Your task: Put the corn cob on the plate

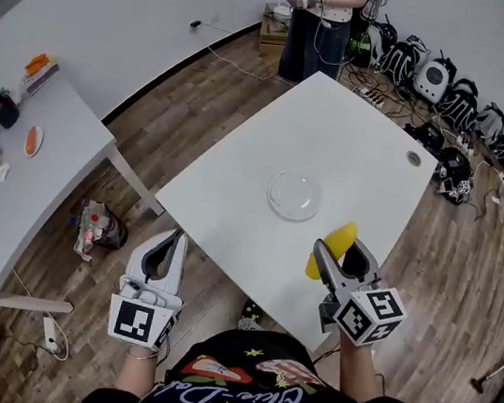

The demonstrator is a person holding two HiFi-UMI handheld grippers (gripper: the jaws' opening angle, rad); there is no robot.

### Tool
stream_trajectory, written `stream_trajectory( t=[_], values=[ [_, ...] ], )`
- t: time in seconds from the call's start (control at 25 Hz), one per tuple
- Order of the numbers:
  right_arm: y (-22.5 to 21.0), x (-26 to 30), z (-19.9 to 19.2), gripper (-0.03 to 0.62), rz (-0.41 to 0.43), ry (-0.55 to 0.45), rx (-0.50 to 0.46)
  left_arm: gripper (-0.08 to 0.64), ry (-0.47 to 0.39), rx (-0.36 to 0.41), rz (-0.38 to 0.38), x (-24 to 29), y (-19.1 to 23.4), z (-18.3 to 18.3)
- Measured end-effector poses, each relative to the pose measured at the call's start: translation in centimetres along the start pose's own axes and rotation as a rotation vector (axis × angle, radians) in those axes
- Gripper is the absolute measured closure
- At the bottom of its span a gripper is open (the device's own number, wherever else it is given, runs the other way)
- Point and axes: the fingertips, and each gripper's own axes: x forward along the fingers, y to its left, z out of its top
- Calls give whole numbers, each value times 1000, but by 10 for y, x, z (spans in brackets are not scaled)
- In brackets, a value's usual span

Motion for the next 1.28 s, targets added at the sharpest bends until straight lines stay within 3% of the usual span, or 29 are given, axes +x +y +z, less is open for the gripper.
stream_trajectory(
  t=[0.2, 0.64, 0.96, 1.28],
  values=[
    [-33, 49, -9, 341, -22, 115, -53, 574, 2, 31, -81, 56, 10, 7],
    [-69, 153, -46, 341, -7, 580, -284, 574, -44, -42, -259, 119, 44, 9],
    [-75, 206, -75, 342, 39, 859, -420, 574, -28, -114, -249, 116, 74, -6],
    [-84, 238, -110, 355, 2, 926, -387, 574, -23, -111, -205, 110, 97, -8]
  ],
)
